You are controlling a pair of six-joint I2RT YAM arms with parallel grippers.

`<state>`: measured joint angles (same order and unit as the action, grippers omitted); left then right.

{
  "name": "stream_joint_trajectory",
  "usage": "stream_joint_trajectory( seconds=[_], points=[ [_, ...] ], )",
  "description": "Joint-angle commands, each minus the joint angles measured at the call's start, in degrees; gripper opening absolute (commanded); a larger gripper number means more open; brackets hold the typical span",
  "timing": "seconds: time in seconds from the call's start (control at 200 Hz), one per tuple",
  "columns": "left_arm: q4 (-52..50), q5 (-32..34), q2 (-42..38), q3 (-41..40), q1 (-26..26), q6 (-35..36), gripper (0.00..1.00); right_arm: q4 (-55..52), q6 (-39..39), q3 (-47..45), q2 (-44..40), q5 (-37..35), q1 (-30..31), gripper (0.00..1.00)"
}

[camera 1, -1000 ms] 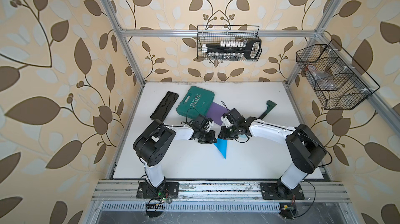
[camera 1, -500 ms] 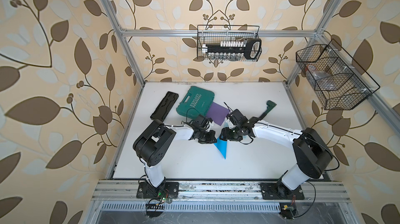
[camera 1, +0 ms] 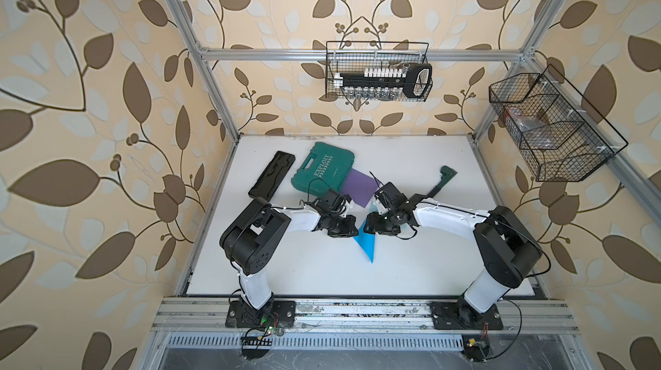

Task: Fold the square paper diagonally
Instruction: Fold the paper at the center of the board.

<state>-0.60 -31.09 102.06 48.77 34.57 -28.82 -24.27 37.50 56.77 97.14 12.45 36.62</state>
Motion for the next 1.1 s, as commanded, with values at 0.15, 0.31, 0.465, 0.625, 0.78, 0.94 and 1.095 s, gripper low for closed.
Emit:
stream_joint_trajectory(
  seconds=[0.15,0.31,0.465,0.625,0.78,0.94,1.095],
  points=[
    [-2.41,2.2,0.07,-0.12,0.41,1.1,0.0,-0.27,-0.4,-1.93,-1.51,-0.32,-0.44,0.61],
    [-2.48,2.26,0.07,0.01,0.38,1.07,0.0,0.83,0.03,-1.87,-0.3,1.08,-0.46,0.63],
    [-2.65,2.61,0.07,0.09,0.37,1.23,0.0,1.77,0.08,-1.26,1.59,2.05,-0.41,0.63],
    [-2.74,2.79,0.07,0.06,0.4,1.28,0.0,1.37,-0.2,-1.0,1.68,1.89,-0.42,0.64],
    [-2.74,2.79,0.24,0.06,0.35,1.27,0.0,0.0,-0.97,-1.79,-1.11,0.2,-0.7,0.64],
    [-2.66,2.7,0.51,0.2,0.35,1.26,0.0,-0.11,-1.69,-3.43,-5.01,-0.76,-2.01,0.64],
    [-2.74,2.7,0.45,0.19,0.37,1.35,0.0,-0.17,-2.34,-3.14,-5.5,-0.15,-2.5,0.63]
  ],
)
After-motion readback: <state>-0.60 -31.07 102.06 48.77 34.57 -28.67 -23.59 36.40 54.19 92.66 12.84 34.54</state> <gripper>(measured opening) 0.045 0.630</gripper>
